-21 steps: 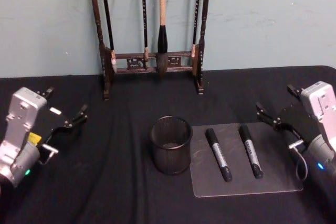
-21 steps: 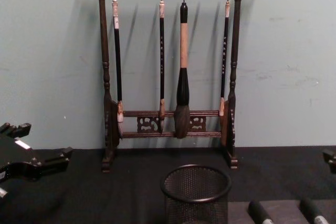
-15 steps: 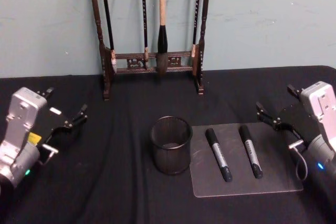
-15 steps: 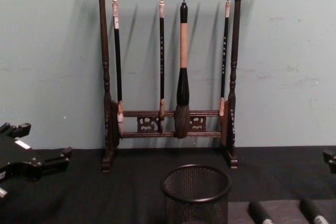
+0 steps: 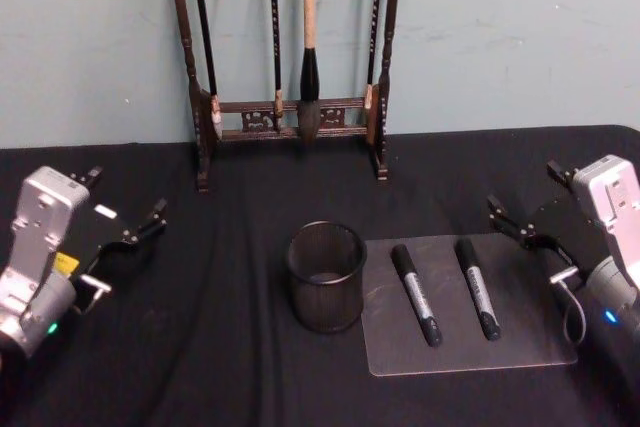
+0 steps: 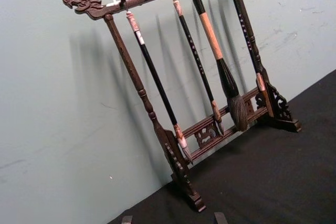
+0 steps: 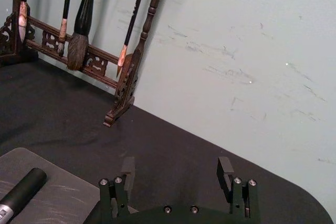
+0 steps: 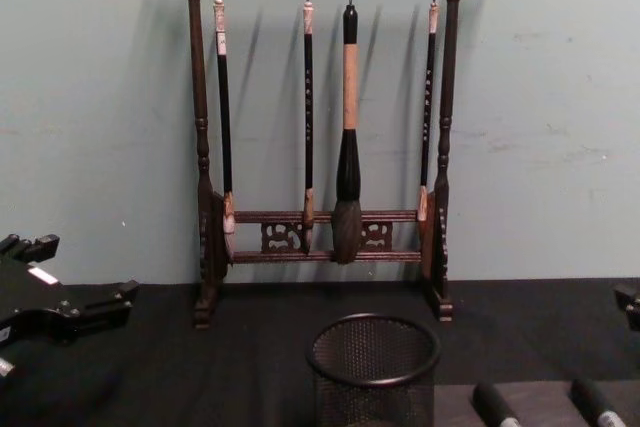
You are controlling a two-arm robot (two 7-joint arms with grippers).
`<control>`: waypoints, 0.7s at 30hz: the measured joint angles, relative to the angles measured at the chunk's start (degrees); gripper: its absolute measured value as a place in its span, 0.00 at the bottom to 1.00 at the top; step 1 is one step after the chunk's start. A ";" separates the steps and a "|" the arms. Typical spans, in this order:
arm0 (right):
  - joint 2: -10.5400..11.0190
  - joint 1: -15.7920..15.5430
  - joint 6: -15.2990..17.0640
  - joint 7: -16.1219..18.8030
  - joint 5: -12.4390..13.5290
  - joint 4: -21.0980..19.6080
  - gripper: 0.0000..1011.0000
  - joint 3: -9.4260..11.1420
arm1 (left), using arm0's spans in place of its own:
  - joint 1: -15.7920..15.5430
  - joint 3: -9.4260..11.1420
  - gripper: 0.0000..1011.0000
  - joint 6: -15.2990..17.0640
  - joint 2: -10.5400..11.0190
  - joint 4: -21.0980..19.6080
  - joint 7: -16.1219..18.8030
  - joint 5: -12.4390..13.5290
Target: Pick up the water-based marker from the table and place it into the pen holder.
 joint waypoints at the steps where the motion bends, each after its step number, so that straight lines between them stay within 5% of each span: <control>1: 0.00 0.00 0.00 0.00 0.00 0.00 0.99 0.00 | 0.00 0.00 1.00 0.00 0.00 0.00 0.00 0.00; 21: -0.29 0.07 0.20 1.23 0.11 0.00 0.99 0.60 | 0.00 0.00 1.00 0.00 0.00 0.00 0.00 0.00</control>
